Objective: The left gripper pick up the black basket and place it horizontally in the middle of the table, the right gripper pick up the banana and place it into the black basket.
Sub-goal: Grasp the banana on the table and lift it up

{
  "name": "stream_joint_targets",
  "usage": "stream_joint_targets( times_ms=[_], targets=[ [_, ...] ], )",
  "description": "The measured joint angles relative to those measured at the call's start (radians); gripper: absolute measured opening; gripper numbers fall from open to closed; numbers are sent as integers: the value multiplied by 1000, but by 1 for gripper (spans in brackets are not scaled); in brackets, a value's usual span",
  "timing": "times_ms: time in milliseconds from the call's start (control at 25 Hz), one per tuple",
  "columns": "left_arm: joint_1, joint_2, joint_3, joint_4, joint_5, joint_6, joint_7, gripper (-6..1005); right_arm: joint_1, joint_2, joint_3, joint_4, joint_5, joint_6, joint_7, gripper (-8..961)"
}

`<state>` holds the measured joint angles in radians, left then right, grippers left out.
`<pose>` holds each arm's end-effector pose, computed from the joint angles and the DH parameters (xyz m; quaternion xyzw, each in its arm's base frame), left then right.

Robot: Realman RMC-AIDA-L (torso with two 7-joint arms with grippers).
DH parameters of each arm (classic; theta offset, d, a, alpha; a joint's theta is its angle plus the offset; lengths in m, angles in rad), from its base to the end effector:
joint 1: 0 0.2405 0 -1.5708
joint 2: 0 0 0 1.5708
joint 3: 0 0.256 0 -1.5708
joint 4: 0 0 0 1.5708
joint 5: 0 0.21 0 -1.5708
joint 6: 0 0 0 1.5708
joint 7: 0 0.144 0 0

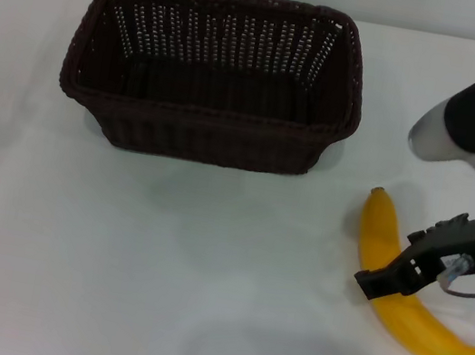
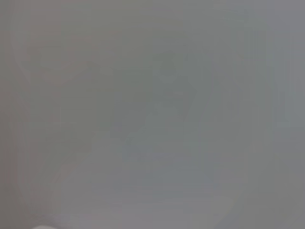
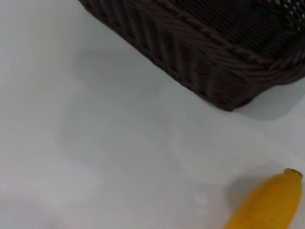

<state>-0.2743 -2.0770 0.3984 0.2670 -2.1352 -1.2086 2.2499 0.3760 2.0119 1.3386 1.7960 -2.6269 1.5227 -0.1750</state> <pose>-0.4075 0.2793 0.0764 -0.5495 -0.3883 -0.4125 0.6141 0.1484 0.2916 -0.0123 -0.9059 0.3153 -0.1675 0.2278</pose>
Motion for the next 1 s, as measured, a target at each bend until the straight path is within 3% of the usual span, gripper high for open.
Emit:
stream_joint_targets(
  times_ms=[600, 1000],
  targets=[
    [0, 0, -1, -9, 0, -5, 2, 862, -1, 5, -101, -99, -63, -68, 69, 839],
    [1, 0, -3, -9, 0, -9, 2, 862, 1, -1, -73, -121, -66, -70, 55, 824]
  ],
)
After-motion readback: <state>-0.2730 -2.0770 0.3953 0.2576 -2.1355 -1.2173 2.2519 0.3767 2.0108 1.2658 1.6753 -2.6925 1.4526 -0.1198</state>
